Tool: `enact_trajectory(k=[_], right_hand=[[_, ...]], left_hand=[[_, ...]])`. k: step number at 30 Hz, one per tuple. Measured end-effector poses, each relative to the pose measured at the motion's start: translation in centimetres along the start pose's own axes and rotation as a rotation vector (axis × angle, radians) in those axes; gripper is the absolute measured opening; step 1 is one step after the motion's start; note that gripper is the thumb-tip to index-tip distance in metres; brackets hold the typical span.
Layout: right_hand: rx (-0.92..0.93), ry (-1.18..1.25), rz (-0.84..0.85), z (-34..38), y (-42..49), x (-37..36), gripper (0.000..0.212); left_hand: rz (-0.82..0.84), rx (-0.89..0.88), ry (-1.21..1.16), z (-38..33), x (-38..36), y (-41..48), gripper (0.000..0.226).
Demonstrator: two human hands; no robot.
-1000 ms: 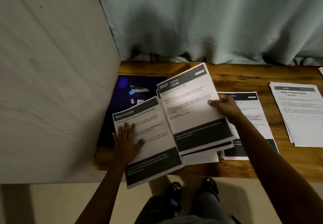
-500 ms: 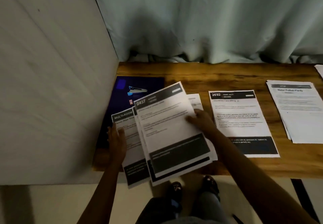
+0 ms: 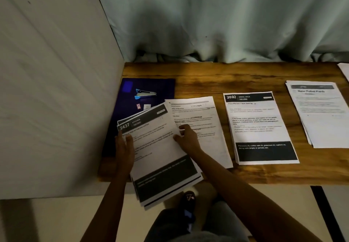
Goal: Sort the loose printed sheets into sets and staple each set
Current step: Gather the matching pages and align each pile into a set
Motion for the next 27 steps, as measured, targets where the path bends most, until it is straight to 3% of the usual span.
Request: enact_trajectory(k=[7,12,20,27], right_hand=[[0.014,0.056,0.042,0.3,-0.1,0.7,0.026],[0.018,0.185,0.039,-0.4,-0.5,6.9,0.022],[-0.087,0.235,-0.277,-5.9,-2.6,18.3,0.017],[-0.088,0.16,-0.272,-7.5,-2.6,17.2,0.024]], left_hand=[[0.008,0.011,0.011,-0.8,-0.4,-0.1,0.054],[-0.005,0.025,0.013,-2.8,-1.4,0.5,0.053],[0.212,0.019,0.105,-4.6,-7.1,2.1,0.054],[0.277,0.033,0.129,-5.8,-10.1,2.9,0.058]])
Point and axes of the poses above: each hand's wrist, its own y-axis towards the middle knuckle, its own x-axis out of the back of the hand, z = x × y, the point moved 10 cm from there along y, towards the middle knuckle, and after that the axes turned 10 degrees about z, right-handed, at the moved point
